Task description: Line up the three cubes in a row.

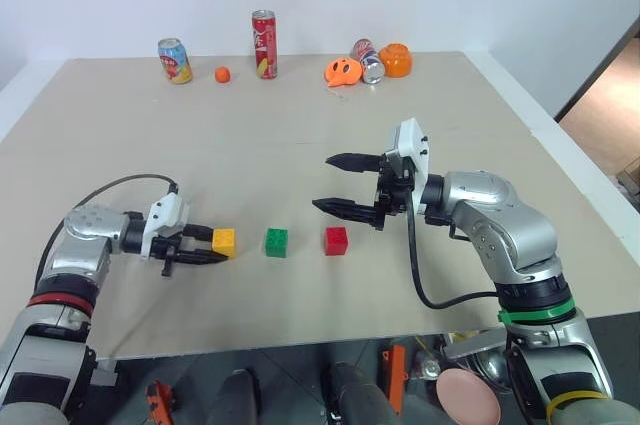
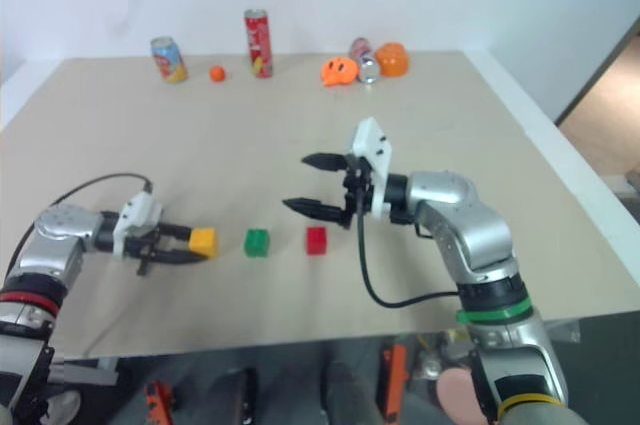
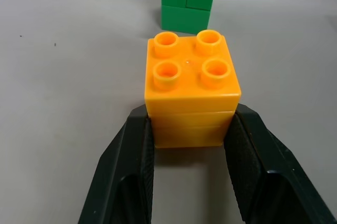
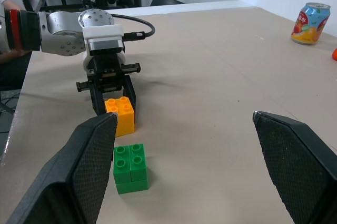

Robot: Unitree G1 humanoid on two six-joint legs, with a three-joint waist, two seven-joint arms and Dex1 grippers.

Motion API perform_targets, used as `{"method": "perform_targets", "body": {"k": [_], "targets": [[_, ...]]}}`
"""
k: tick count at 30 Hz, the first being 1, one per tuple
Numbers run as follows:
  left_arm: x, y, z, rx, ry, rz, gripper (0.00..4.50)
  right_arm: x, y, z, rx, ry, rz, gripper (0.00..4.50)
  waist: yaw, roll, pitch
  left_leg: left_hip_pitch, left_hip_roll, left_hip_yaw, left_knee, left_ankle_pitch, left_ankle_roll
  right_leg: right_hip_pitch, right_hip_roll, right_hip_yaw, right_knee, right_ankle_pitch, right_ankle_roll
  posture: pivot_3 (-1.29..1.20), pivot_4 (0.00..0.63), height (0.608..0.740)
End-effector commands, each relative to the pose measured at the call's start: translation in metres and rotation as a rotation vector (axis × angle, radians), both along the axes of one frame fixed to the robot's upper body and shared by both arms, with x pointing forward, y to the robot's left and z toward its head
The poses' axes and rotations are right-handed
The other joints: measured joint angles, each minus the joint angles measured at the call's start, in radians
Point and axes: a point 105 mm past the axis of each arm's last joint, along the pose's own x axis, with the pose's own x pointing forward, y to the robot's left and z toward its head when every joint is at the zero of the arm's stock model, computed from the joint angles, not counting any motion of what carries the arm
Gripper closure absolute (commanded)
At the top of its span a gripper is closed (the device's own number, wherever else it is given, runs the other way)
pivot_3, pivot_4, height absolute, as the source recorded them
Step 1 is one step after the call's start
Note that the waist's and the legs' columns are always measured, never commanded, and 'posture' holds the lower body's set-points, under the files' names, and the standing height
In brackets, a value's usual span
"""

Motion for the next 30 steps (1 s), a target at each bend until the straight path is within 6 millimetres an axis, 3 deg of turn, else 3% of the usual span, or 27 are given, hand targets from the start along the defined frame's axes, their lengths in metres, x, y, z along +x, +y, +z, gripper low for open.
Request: {"method": "perform_targets", "body": {"k": [1,5,7,13,19,30], "targets": [[-0.004,0.003,-0.002,0.017,0.006,-0.012,3.2,-0.002,0.001,0.015,0.018,-0.053,0.019,0.23,0.0,0.0,0.0,0.0,0.0,0.0,0.0,0.0,0.0,0.0,0.0,0.0,0.0,0.0,0.0,0.0,0.15,0.74],[-0.001,0.006,-0.008,0.049,-0.001,-0.005,3.2,-0.003,0.0,0.015,0.015,-0.053,0.017,0.23,0.0,0.0,0.0,0.0,0.0,0.0,0.0,0.0,0.0,0.0,0.0,0.0,0.0,0.0,0.0,0.0,0.15,0.74],[0.002,0.006,-0.008,0.05,0.011,0.009,2.13,-0.003,-0.001,0.016,0.014,-0.054,0.015,0.23,0.0,0.0,0.0,0.0,0.0,0.0,0.0,0.0,0.0,0.0,0.0,0.0,0.0,0.0,0.0,0.0,0.15,0.74],[0.005,0.005,-0.006,0.053,-0.02,0.006,0.06,-0.003,-0.001,0.016,0.014,-0.057,0.012,0.23,0.0,0.0,0.0,0.001,0.0,0.0,0.001,0.002,0.003,0.001,0.0,0.0,0.0,0.0,0.0,0.0,0.15,0.74],[0.009,0.014,0.002,0.055,-0.041,0.04,0.02,-0.003,-0.001,0.017,0.015,-0.056,0.018,0.23,0.001,0.0,0.0,0.001,0.0,0.001,0.002,0.002,0.004,0.001,-0.001,0.0,0.0,0.002,-0.004,0.0,0.15,0.74],[-0.006,0.071,0.03,0.146,0.045,0.2,0.02,0.004,0.002,0.02,0.0,-0.069,0.059,0.23,-0.008,0.0,0.0,0.002,0.002,0.001,0.001,0.003,0.004,-0.001,0.0,-0.001,0.001,0.004,-0.005,0.0,0.15,0.74]]}}
